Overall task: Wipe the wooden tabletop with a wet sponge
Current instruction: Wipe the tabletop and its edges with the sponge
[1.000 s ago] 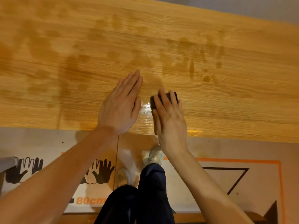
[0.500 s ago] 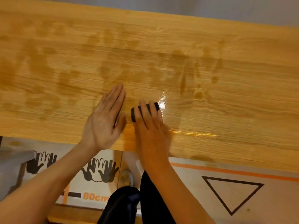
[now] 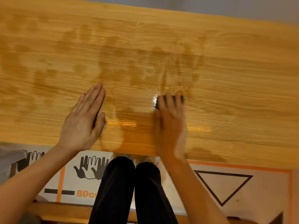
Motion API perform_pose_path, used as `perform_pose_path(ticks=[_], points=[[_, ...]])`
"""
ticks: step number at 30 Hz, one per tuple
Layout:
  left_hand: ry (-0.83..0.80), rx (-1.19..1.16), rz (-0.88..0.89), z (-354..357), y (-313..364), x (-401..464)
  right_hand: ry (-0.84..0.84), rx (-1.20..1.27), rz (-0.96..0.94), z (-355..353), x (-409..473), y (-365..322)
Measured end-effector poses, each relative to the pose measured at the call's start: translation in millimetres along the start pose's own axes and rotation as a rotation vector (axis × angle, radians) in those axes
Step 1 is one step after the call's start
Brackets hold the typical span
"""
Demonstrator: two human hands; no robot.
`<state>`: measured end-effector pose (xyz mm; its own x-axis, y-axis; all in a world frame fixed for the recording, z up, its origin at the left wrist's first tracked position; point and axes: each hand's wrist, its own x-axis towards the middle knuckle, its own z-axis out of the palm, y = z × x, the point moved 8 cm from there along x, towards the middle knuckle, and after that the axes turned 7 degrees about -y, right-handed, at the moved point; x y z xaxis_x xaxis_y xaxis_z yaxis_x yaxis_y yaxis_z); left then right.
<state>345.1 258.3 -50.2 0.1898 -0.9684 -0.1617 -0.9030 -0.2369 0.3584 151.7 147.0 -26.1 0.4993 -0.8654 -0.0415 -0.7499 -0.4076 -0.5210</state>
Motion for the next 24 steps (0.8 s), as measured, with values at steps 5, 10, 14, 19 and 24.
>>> perform_pose_path(ticks=[5, 10, 14, 19, 24], points=[[-0.032, 0.009, -0.012, 0, 1, 0, -0.139, -0.038, -0.230, 19, 17, -30], [-0.072, -0.044, 0.006, 1, -1, 2, 0.049, 0.056, 0.062, -53, -12, 73], [-0.014, -0.075, 0.022, -12, -10, 24, 0.088, 0.042, 0.226, -54, -7, 78], [0.079, -0.094, 0.008, -30, -23, 81, 0.021, -0.061, 0.056, -4, 29, -1], [0.110, -0.028, 0.016, -32, -27, 102, -0.107, -0.073, -0.161, 47, 56, -78]])
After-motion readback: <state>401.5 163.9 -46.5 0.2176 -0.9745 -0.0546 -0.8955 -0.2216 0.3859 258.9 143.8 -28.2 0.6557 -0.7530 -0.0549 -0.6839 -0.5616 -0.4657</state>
